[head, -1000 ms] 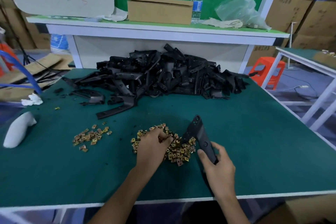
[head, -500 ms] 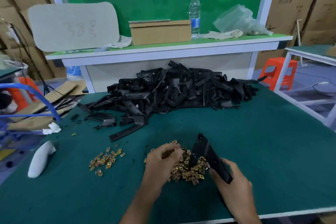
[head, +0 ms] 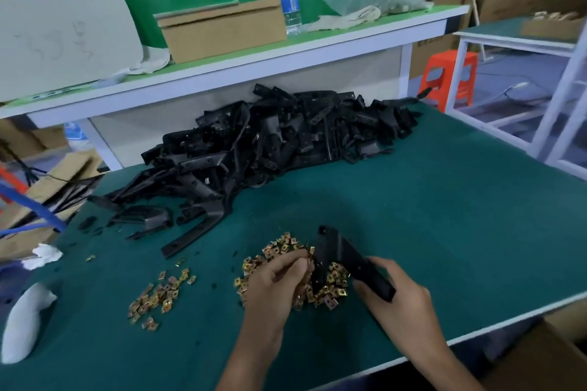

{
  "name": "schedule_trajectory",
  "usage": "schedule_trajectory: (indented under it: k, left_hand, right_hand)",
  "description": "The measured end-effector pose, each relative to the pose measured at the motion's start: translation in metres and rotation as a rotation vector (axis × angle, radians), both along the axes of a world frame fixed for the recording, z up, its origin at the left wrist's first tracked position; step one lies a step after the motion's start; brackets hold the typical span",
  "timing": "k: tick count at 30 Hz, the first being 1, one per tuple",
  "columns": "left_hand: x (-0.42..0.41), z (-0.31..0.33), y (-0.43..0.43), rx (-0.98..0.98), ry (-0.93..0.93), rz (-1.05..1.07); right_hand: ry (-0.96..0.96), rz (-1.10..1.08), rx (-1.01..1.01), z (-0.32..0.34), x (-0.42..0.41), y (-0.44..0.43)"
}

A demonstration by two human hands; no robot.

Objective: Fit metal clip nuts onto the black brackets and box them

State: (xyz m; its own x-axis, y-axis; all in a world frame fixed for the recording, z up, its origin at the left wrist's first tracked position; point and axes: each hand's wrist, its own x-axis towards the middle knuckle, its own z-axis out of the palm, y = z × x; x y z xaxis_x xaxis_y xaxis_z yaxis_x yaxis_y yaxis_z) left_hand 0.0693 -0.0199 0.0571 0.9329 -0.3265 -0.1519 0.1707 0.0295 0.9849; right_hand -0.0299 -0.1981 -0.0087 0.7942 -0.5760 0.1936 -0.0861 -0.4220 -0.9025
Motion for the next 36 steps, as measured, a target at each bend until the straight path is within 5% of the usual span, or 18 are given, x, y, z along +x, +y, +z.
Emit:
schedule_trajectory:
  k: [5,19,36]
  left_hand:
    - [0.004,-0.007,-0.001,0.102,-0.073,0.038]
    - [0.001,-0.014,-0.002,-0.12,0.18,0.064]
    - [-0.01,-0.014,-0.004,0.032,0.117,-0.082]
  right_hand:
    - [-0.014,0.002,-0.011,0.003,0.002,0.001]
    - [0.023,0.052,-0.032,0.002,0.0,0.001]
    - [0.097,0.039,-0.127,0.005,-0.002,0.006]
